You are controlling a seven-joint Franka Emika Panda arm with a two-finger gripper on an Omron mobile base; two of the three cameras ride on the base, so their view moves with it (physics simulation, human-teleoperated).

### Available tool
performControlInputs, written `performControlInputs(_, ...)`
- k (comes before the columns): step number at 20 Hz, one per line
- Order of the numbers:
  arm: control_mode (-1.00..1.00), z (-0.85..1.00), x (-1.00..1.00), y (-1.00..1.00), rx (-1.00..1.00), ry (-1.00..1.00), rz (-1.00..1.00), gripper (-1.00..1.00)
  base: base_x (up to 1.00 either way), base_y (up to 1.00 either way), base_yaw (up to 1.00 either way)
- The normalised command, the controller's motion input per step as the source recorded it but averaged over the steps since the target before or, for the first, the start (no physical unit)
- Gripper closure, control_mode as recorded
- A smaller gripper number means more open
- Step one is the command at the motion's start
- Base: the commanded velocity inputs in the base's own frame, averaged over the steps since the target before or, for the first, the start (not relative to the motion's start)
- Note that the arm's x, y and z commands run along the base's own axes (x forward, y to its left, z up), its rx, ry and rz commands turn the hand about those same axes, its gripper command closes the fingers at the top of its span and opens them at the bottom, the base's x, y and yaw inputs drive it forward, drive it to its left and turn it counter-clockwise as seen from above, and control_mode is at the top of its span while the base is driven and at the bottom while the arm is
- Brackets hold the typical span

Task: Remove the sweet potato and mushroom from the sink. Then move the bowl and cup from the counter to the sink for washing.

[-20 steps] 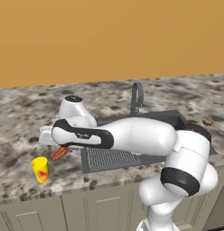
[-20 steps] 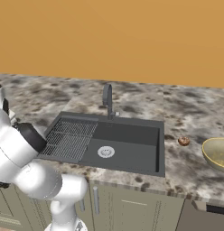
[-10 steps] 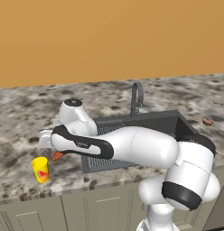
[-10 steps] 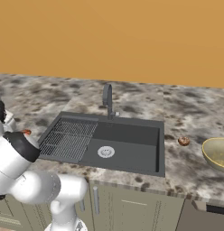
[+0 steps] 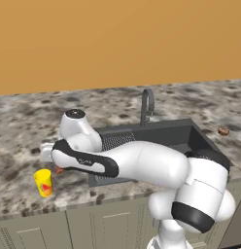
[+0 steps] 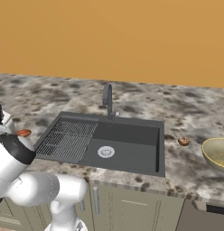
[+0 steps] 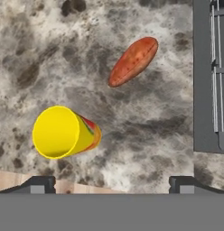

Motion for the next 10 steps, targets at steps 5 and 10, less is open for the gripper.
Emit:
performControlInputs(5,-1.00,-0.02,0.00,0.07,0.00,0.00,0.00,-1.00,0.00,0.00,0.00)
performControlInputs(10,-1.00,-0.08,0.00,0.06,-0.01,0.00,0.00,-1.00,0.00,0.00,0.00)
